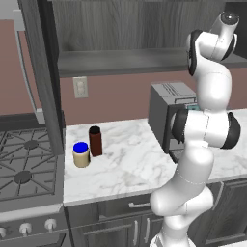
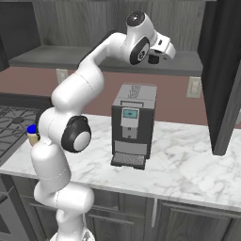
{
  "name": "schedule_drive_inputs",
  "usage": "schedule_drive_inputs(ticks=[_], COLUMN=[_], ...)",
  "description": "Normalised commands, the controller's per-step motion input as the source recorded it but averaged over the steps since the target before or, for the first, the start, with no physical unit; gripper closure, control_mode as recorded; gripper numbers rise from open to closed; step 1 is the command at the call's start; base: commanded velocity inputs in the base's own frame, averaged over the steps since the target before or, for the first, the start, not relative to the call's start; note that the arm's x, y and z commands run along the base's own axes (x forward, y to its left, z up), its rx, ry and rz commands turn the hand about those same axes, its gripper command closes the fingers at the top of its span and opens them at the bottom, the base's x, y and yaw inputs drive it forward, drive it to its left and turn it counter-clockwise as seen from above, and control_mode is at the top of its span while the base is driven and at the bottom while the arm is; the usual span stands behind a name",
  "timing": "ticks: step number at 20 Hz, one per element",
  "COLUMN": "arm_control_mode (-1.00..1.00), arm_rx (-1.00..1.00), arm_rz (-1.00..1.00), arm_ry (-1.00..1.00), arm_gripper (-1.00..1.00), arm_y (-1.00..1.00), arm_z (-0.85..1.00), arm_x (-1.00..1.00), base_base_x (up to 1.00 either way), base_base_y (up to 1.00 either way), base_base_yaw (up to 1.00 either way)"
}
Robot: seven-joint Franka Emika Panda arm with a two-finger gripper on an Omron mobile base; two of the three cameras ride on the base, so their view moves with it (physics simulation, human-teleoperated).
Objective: Collect the paprika, mayonnaise, and shaker from the cabinet and place them next to the stove.
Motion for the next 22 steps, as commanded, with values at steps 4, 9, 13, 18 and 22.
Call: schedule_drive_inputs(ticks=[4, 9, 13, 18, 22], arm_control_mode=[-1.00, -1.00, -1.00, -1.00, -1.00], arm_rx=[0.00, 0.00, 0.00, 0.00, 0.00], arm_rz=[0.00, 0.00, 0.00, 0.00, 0.00], arm_ry=[-0.02, -0.02, -0.02, 0.00, 0.00], arm_gripper=[-1.00, -1.00, -1.00, -1.00, -1.00], arm_y=[0.00, 0.00, 0.00, 0.00, 0.00], arm_z=[0.00, 0.00, 0.00, 0.00, -0.01], arm_x=[0.00, 0.00, 0.00, 0.00, 0.00], base_base_x=[0.00, 0.00, 0.00, 0.00, 0.00], base_base_y=[0.00, 0.00, 0.00, 0.00, 0.00], base_base_yaw=[0.00, 0.00, 0.00, 0.00, 0.00])
